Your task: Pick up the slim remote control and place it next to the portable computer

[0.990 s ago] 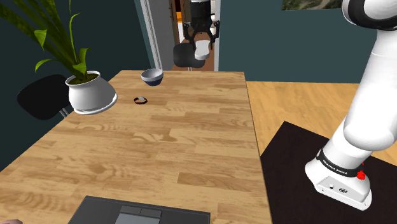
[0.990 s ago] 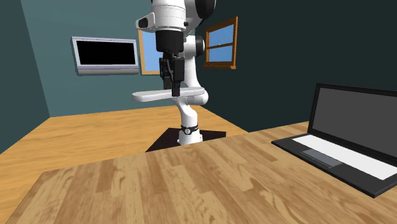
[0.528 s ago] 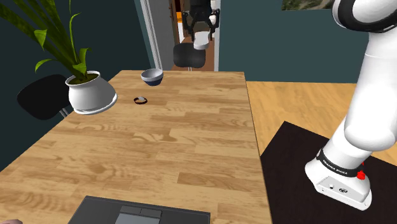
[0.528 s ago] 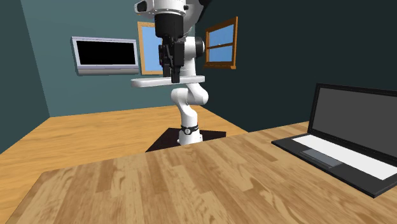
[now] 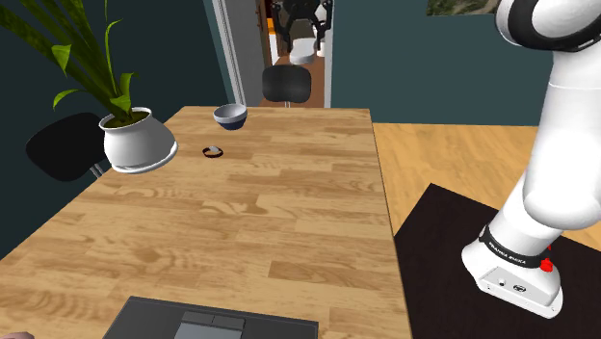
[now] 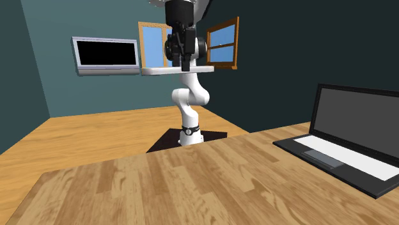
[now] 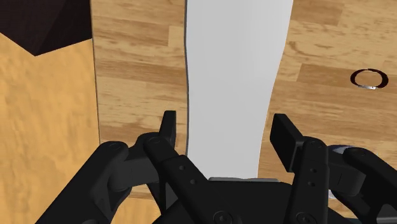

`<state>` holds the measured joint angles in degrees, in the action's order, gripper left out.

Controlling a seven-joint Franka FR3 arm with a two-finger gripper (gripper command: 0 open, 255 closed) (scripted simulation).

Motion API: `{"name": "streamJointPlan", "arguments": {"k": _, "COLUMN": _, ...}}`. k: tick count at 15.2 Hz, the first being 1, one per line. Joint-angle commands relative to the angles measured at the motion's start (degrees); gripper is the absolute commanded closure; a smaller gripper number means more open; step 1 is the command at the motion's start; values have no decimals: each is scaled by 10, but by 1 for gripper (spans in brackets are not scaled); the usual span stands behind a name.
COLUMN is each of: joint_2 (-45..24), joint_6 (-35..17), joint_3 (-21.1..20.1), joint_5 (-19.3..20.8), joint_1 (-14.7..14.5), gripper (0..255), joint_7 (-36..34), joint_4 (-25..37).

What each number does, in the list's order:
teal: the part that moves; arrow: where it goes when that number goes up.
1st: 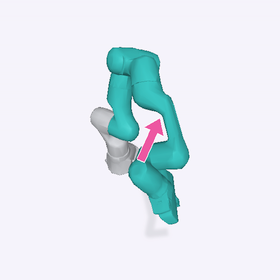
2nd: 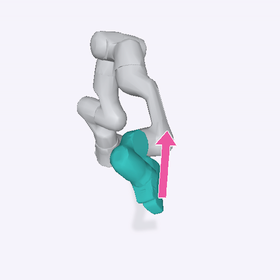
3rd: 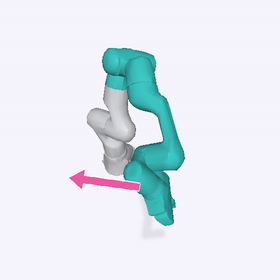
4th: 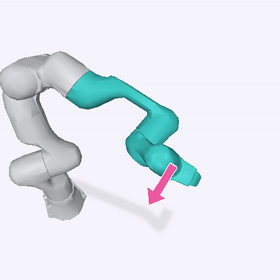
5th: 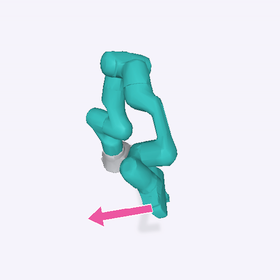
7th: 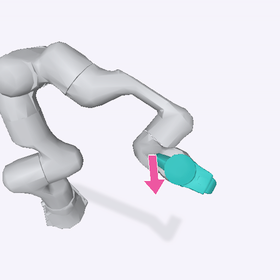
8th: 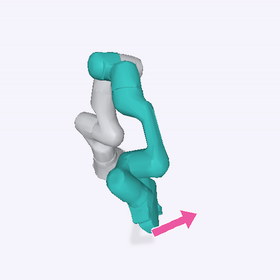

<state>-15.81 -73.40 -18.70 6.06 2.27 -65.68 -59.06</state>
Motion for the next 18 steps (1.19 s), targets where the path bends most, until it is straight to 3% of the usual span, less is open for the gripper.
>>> {"name": "streamJointPlan", "arguments": {"k": 1, "joint_2": 24, "joint_6": -11, "joint_3": -7, "joint_5": -7, "joint_1": -9, "gripper": 255, "joint_7": -21, "joint_4": -35}}
{"name": "streamJointPlan", "arguments": {"k": 9, "joint_2": 82, "joint_6": -31, "joint_3": -46, "joint_5": -23, "joint_1": -59, "gripper": 255, "joint_7": -118, "joint_4": -113}}
{"name": "streamJointPlan", "arguments": {"k": 18, "joint_2": 86, "joint_6": -31, "joint_3": -98, "joint_5": -21, "joint_1": -131, "gripper": 255, "joint_7": -242, "joint_4": -120}}
